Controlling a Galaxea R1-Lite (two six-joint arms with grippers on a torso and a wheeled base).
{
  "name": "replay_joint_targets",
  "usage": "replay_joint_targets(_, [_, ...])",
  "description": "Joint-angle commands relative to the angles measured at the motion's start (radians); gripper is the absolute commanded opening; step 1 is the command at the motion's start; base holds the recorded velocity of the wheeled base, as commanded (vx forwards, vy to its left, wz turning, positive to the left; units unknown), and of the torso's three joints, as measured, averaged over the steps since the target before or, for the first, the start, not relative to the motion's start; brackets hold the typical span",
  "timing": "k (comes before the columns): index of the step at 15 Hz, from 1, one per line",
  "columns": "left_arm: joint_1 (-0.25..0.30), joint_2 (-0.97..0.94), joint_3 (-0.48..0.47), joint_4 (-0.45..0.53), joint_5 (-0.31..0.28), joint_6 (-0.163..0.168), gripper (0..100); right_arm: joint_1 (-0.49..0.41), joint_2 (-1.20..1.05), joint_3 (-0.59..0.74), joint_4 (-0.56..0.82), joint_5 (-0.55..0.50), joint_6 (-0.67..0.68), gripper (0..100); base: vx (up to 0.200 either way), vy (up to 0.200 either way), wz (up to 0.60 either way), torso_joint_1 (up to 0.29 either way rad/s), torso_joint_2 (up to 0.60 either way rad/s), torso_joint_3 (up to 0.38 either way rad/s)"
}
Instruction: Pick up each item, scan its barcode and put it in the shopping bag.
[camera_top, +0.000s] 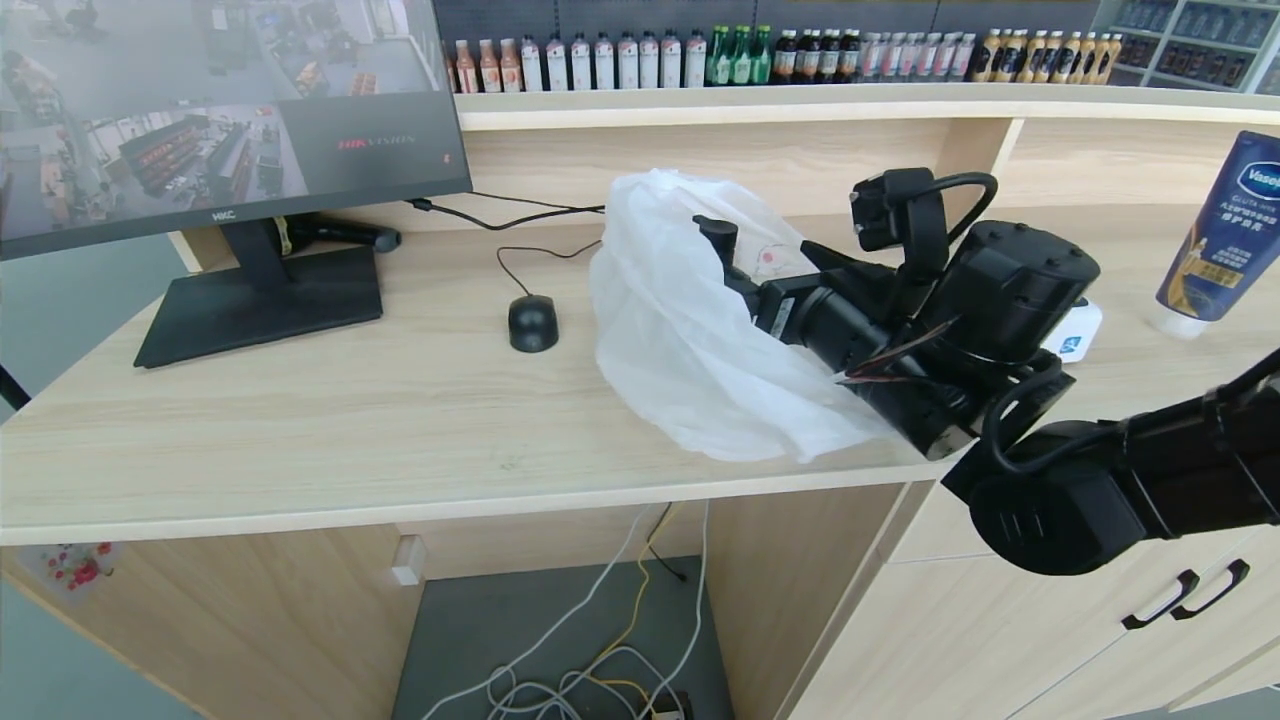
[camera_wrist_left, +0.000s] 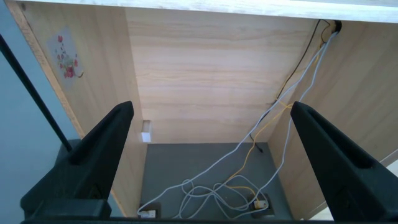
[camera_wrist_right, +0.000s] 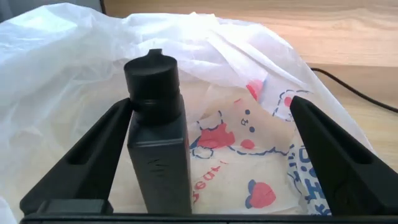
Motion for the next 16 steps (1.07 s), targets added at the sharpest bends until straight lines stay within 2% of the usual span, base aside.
replay_joint_targets(1, [0.0,0.0,0.0,0.0,0.0,0.0,100,0.003,-0.029,-0.009,0.01,0.001,-0.016,100,0.0,0.0,0.0,0.0,0.0,0.0])
replay_joint_targets(12, [0.0,0.0,0.0,0.0,0.0,0.0,100,0.011,-0.138,0.043,0.02,0.001,-0.042,100,0.0,0.0,0.0,0.0,0.0,0.0])
replay_joint_targets(14, [0.0,0.0,0.0,0.0,0.0,0.0,100,0.013,-0.213,0.106,0.019,0.001,-0.042,100,0.0,0.0,0.0,0.0,0.0,0.0])
replay_joint_targets(16, [0.0,0.0,0.0,0.0,0.0,0.0,100,0.011,-0.314,0.23,0.011,0.0,-0.036,100,0.0,0.0,0.0,0.0,0.0,0.0])
